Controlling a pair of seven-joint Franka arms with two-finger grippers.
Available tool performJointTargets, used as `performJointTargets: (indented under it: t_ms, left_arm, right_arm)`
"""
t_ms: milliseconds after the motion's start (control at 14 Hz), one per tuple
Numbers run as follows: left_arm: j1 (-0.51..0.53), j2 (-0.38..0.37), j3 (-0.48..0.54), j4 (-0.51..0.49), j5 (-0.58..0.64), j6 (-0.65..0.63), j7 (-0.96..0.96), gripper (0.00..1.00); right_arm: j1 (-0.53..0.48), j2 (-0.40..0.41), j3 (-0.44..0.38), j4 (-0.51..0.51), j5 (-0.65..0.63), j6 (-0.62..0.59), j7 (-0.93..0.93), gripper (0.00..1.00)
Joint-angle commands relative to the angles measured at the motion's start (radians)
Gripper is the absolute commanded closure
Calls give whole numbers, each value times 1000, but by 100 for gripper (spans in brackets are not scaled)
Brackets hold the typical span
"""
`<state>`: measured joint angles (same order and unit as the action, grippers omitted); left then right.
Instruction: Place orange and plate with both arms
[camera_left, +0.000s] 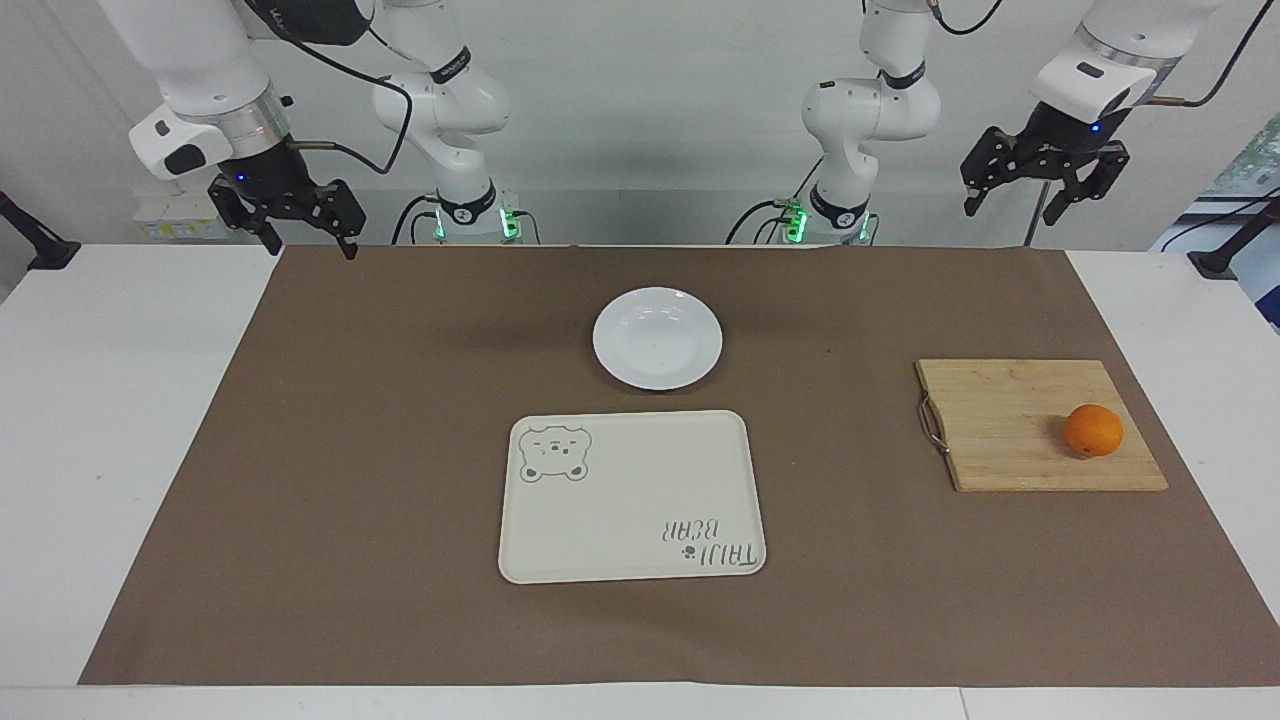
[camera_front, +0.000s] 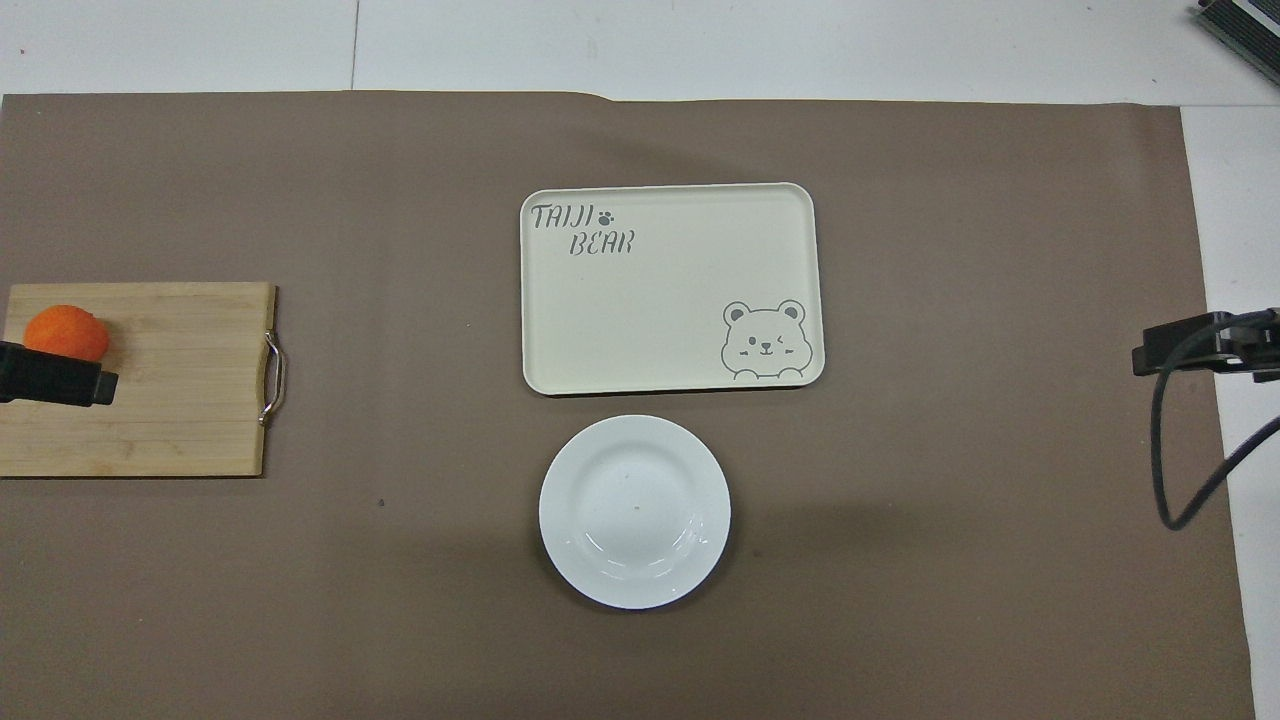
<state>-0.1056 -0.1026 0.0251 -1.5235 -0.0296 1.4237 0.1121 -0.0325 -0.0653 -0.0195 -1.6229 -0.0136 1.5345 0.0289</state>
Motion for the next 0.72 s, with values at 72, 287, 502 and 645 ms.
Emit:
performJointTargets:
  t_ms: [72, 287, 502, 645]
  left_arm:
    - [12, -28, -2, -35, -9, 21, 9, 0]
    - [4, -26, -4, -32, -9, 12, -2, 0]
    - [-3, -31, -28, -32, -9, 9, -2, 0]
    - [9, -32, -27, -35, -9, 7, 12, 0]
  right_arm:
    - [0, -4, -3, 1, 17, 3, 9, 0]
    - [0, -4, -3, 1, 17, 3, 11, 0]
    - [2, -4, -3, 3, 17, 3, 9, 0]
    - [2, -4, -3, 1, 17, 3, 9, 0]
